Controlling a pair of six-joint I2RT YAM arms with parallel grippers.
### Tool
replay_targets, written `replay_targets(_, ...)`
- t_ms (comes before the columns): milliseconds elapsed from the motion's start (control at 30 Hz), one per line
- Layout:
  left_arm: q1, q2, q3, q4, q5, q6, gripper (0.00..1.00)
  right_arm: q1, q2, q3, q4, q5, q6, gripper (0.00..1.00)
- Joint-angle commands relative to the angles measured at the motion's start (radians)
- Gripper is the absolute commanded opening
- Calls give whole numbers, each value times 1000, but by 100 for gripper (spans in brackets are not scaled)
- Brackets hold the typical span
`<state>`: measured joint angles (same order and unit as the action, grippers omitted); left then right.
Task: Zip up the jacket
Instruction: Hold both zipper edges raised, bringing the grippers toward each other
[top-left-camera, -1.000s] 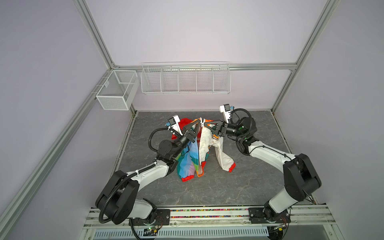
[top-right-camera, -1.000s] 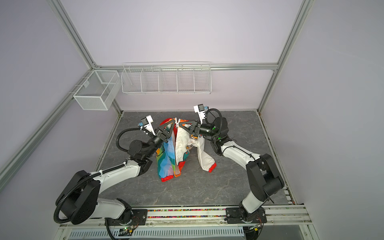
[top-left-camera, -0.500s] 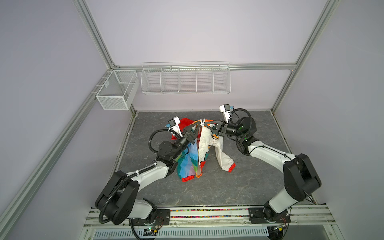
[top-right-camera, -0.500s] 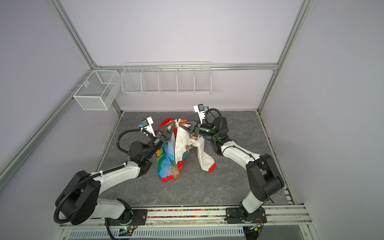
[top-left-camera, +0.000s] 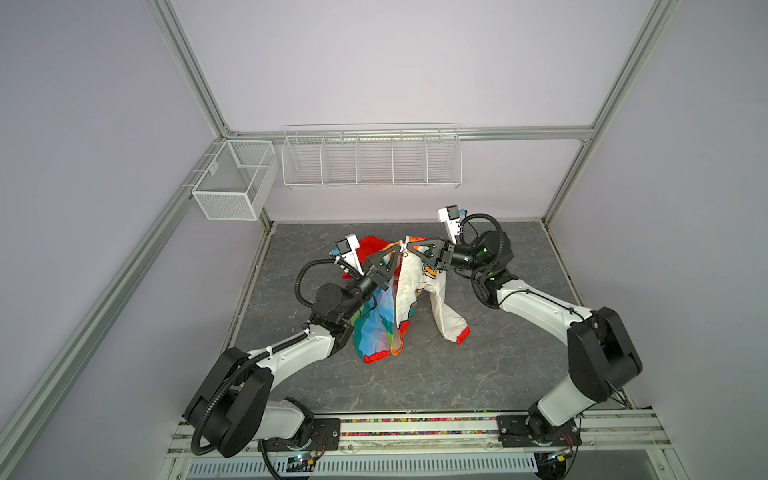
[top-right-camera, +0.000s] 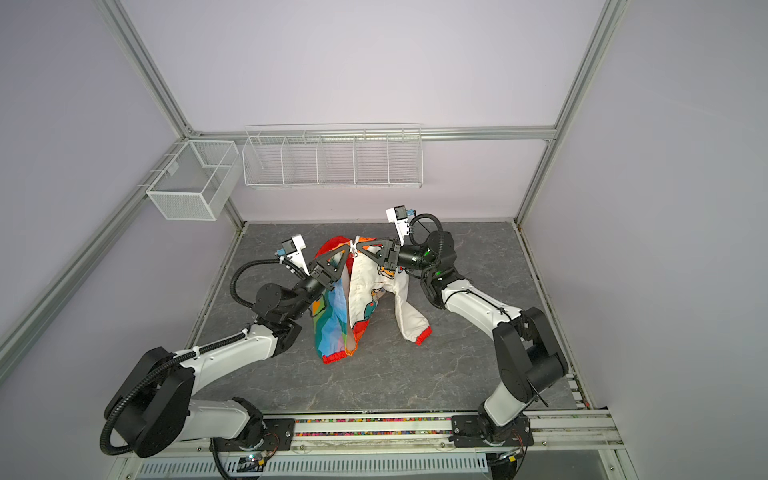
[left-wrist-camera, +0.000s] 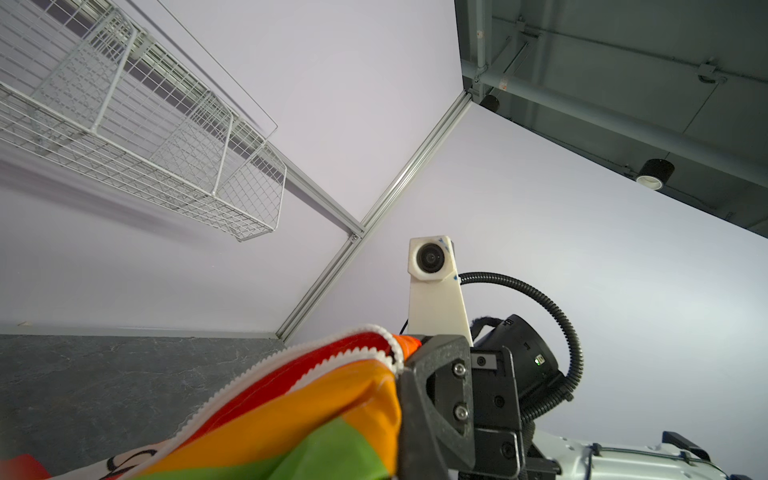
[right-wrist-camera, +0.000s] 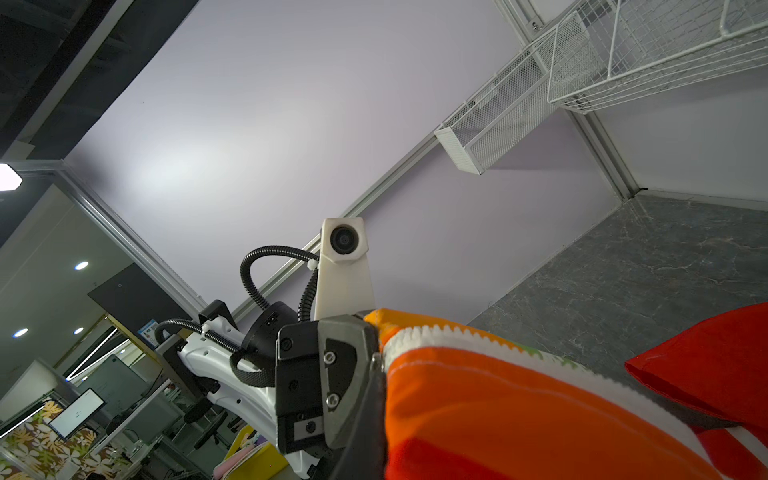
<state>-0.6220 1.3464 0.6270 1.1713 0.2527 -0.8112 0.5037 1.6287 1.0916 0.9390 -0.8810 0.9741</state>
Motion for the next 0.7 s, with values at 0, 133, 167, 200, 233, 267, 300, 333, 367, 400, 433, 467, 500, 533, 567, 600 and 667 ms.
replay_targets(0, 2, -36, -17, -14, 21, 11, 0, -17, 10, 38, 13, 4, 16, 7)
replay_targets(133, 2, -48, -15, -53, 25, 27, 0, -22, 6, 40, 3, 4, 15, 7)
replay_targets(167, 1, -51, -13, -65, 25, 30, 0, -24, 5, 40, 1, 4, 15, 7)
replay_targets(200, 2, -55, -13, -72, 25, 32, 0, -27, 4, 39, -1, 6, 15, 7)
replay_targets(233, 3, -58, -13, -82, 27, 35, 0, -30, 3, 38, -5, 10, 16, 7)
replay_targets(267, 3, -59, -13, -93, 30, 36, 0, -31, 3, 35, -5, 11, 18, 7)
replay_targets(300, 2, -62, -12, -107, 34, 38, 0, -34, 3, 33, -5, 13, 21, 7)
replay_targets(333, 2, -67, -12, -125, 37, 41, 0, -36, 5, 33, -5, 14, 23, 7)
replay_targets(367, 2, -71, -11, -142, 39, 43, 0, -37, 6, 31, -6, 14, 27, 7)
replay_targets(400, 2, -76, -13, -161, 40, 46, 0, -39, 6, 31, -9, 14, 30, 7)
replay_targets(433, 1, -82, -16, -178, 42, 51, 0, -39, 6, 31, -14, 13, 33, 7)
replay_targets(467, 2, -87, -19, -195, 40, 53, 0, -40, 7, 31, -20, 13, 35, 7)
replay_targets(500, 1, -92, -21, -212, 39, 56, 0, -41, 7, 31, -23, 11, 37, 7)
replay_targets(533, 2, -98, -23, -231, 39, 56, 0, -41, 5, 30, -29, 11, 37, 7)
replay_targets(567, 2, -103, -24, -249, 39, 58, 0, -40, 5, 29, -38, 8, 35, 7)
replay_targets(600, 2, -107, -24, -263, 37, 56, 0, -41, 3, 27, -46, 7, 33, 7)
replay_targets(667, 3, -113, -27, -285, 37, 54, 0, -40, 2, 24, -77, 7, 25, 7)
